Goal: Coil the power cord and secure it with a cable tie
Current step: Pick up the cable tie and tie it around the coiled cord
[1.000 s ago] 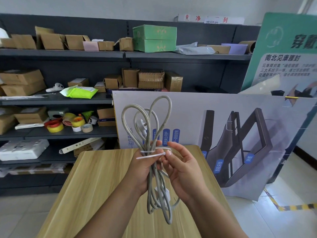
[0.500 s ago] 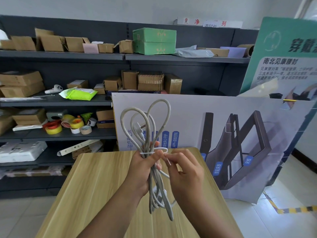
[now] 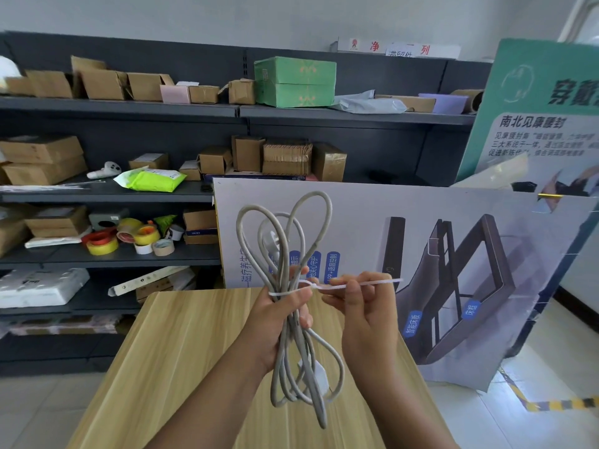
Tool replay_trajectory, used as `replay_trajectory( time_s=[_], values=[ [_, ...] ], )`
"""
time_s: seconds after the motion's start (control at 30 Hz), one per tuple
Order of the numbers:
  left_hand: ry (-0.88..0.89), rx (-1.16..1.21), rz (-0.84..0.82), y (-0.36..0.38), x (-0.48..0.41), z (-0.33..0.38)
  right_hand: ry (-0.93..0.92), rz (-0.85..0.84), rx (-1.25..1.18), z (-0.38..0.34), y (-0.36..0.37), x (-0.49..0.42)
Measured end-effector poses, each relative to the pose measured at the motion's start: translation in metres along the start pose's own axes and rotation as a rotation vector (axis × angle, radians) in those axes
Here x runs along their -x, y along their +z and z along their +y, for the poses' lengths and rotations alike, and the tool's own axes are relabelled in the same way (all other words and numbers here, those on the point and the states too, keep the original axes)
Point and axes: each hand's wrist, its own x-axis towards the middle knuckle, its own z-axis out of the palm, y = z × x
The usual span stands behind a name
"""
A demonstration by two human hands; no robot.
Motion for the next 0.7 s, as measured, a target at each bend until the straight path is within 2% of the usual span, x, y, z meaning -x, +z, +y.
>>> replay_trajectory(
  time_s=[0.1, 0.23, 0.3, 0.47, 0.7],
  values=[
    [-0.007, 0.036, -0.041, 0.003, 0.0, -0.002, 0.103, 0.04, -0.044, 0.003, -0.001, -0.005],
    [0.009, 0.024, 0.04, 0.004, -0.003, -0.002, 0.286, 0.085, -0.095, 0.013, -0.004, -0.007],
    [0.043, -0.055, 0.069, 0.003, -0.005, -0.002, 0.361, 0.11, -0.151, 0.017, -0.004, -0.006],
    [0.083, -0.251, 0.109, 0.003, -0.003, -0.007, 0.368, 0.115, -0.177, 0.013, -0.002, -0.008],
    [0.088, -0.174, 0.183, 0.004, -0.009, -0.004, 0.321, 0.148, -0.157, 0.021, 0.001, -0.008]
  ],
)
